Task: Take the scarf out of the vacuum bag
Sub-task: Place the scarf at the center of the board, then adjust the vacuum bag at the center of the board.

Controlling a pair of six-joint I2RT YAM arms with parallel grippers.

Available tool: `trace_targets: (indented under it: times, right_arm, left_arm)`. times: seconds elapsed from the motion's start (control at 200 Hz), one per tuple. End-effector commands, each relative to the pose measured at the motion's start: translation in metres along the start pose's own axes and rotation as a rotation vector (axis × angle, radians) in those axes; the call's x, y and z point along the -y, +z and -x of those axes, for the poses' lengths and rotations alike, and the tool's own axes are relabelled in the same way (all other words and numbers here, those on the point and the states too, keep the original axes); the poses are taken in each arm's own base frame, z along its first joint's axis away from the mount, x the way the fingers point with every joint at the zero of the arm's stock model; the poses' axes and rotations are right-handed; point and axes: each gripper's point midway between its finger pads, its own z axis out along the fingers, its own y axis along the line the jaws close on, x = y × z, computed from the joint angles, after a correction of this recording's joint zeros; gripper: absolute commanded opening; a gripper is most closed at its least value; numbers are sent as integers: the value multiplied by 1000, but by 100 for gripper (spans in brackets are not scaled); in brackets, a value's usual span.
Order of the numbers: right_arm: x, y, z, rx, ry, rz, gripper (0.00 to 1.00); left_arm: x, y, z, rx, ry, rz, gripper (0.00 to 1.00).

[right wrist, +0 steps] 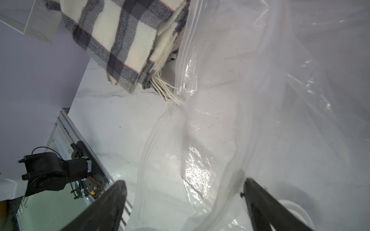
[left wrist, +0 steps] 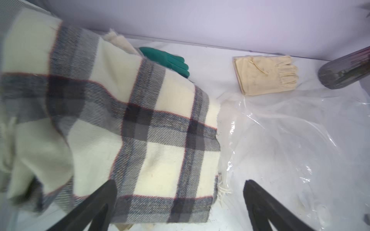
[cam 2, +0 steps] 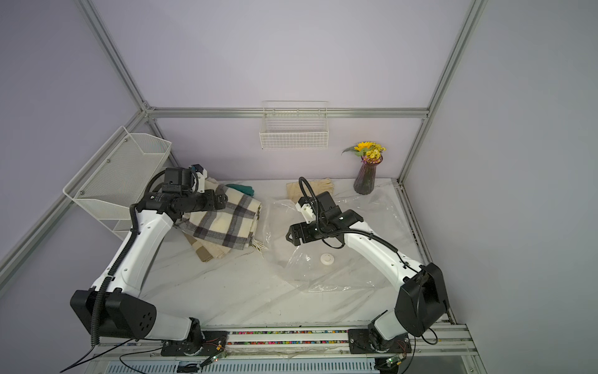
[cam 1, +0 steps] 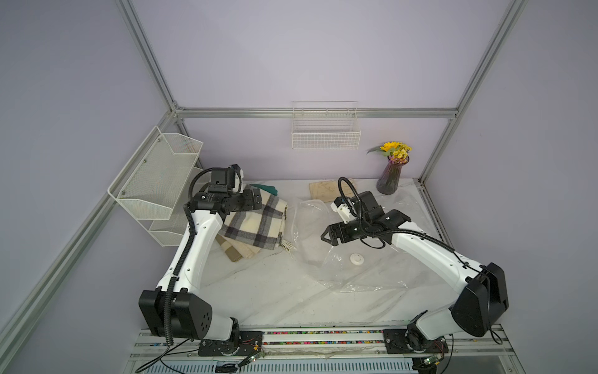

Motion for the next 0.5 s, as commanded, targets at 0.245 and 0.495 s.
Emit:
trace_targets:
  times: [0.245,0.495]
  right_arm:
    - [-110,8,35,105,-169,262,97]
    - [-40,-130,85,540,-99,-274,97]
  left_arm:
    - [35,-43,30,174,-61,-183,100]
    - [105,-46,33,147,-99,-458,100]
